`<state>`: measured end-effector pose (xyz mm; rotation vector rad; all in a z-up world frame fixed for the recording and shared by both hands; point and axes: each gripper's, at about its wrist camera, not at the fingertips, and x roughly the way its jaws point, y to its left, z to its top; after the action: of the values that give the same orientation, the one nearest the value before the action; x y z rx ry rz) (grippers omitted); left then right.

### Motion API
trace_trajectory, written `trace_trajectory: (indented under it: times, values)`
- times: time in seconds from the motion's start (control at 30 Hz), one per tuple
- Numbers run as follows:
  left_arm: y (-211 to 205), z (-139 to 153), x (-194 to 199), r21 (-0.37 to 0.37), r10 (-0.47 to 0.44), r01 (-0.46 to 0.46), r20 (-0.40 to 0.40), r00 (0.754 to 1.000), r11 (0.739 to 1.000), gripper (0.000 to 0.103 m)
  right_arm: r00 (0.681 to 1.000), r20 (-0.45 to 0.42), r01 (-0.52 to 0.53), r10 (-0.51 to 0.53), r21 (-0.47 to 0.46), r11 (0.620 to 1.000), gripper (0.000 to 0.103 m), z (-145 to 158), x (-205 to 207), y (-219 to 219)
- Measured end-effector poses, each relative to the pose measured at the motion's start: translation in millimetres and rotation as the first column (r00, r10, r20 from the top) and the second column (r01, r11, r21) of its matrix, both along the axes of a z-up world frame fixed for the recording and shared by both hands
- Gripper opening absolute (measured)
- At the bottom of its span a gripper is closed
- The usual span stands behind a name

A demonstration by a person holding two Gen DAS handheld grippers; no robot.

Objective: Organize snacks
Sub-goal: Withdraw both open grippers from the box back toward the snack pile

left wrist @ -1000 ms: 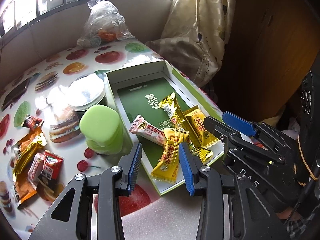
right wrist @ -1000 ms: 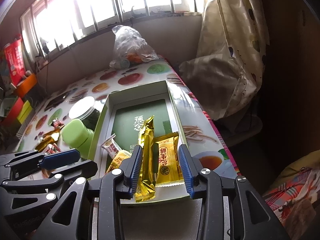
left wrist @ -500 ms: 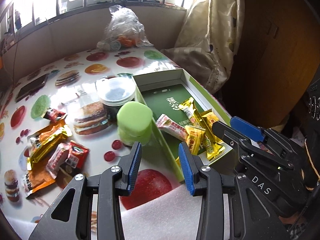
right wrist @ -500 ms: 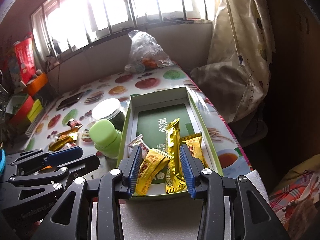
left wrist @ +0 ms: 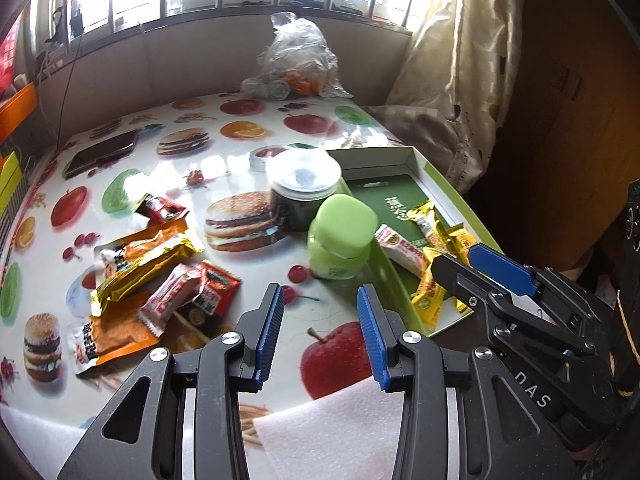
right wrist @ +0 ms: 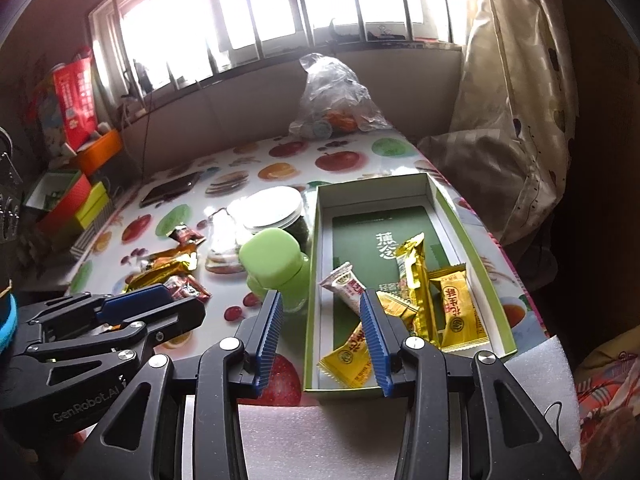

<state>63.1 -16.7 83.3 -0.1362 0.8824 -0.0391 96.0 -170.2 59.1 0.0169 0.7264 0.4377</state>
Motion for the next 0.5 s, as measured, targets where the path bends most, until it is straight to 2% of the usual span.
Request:
trace_trajectory:
  times: [0.27, 0.5]
  values:
    - [39.3, -3.9, -11.3, 0.003, 0.067, -0.067, 0.002, 0.998, 0.998, 0.04, 0.998, -0.012, -0.064, 0.064, 0.003, 0.998, 0.04, -2.2, -2.1, 35.5]
    - [97.1, -15.4, -20.7, 0.0, 0.197, -0.197, -0.019, 0.98, 0.98, 0.04, 0.991, -0.043, -0.125, 0.124, -0.019, 0.992, 0.042, -11.6, -1.0, 73.8]
